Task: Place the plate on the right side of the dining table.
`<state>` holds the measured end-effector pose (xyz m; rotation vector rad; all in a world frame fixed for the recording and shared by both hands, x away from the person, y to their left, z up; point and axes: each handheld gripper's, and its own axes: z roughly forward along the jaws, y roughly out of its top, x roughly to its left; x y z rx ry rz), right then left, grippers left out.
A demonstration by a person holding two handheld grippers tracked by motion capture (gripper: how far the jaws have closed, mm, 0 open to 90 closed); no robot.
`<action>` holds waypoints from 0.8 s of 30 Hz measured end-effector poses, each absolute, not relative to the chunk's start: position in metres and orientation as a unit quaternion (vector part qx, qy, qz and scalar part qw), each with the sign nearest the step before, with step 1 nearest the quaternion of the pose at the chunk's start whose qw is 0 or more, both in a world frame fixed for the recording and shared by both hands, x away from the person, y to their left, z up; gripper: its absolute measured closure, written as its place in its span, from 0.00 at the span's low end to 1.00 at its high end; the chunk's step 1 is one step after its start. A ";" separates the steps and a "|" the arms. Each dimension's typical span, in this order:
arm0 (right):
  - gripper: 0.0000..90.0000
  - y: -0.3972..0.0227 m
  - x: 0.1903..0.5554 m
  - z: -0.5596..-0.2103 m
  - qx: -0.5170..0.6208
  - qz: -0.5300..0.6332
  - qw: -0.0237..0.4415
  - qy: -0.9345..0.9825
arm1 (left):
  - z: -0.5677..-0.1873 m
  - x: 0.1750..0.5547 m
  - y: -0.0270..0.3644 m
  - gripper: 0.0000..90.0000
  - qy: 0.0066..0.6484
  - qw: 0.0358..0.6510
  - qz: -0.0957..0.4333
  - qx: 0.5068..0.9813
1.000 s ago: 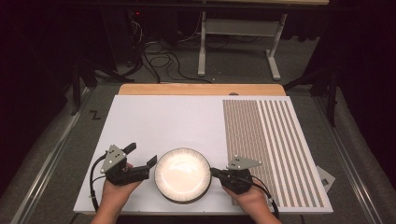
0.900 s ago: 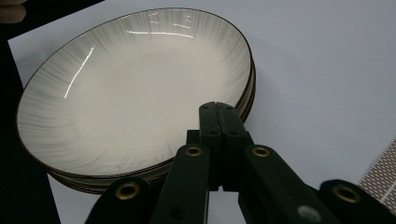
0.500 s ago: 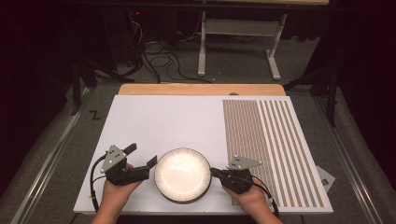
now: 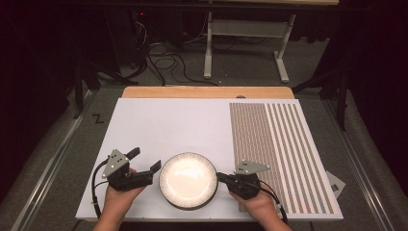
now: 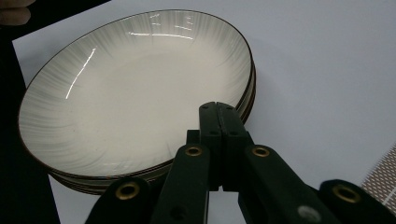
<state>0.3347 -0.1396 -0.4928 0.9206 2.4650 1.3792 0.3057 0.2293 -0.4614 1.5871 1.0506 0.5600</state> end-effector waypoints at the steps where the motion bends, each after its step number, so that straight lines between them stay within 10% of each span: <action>1: 1.00 -0.140 0.335 -0.493 0.309 0.463 0.085 0.827 | -0.461 0.306 0.230 0.10 0.443 0.547 0.236 0.670; 24: 1.00 -0.139 0.336 -0.494 0.308 0.461 0.085 0.828 | -0.460 0.305 0.232 0.10 0.441 0.547 0.233 0.673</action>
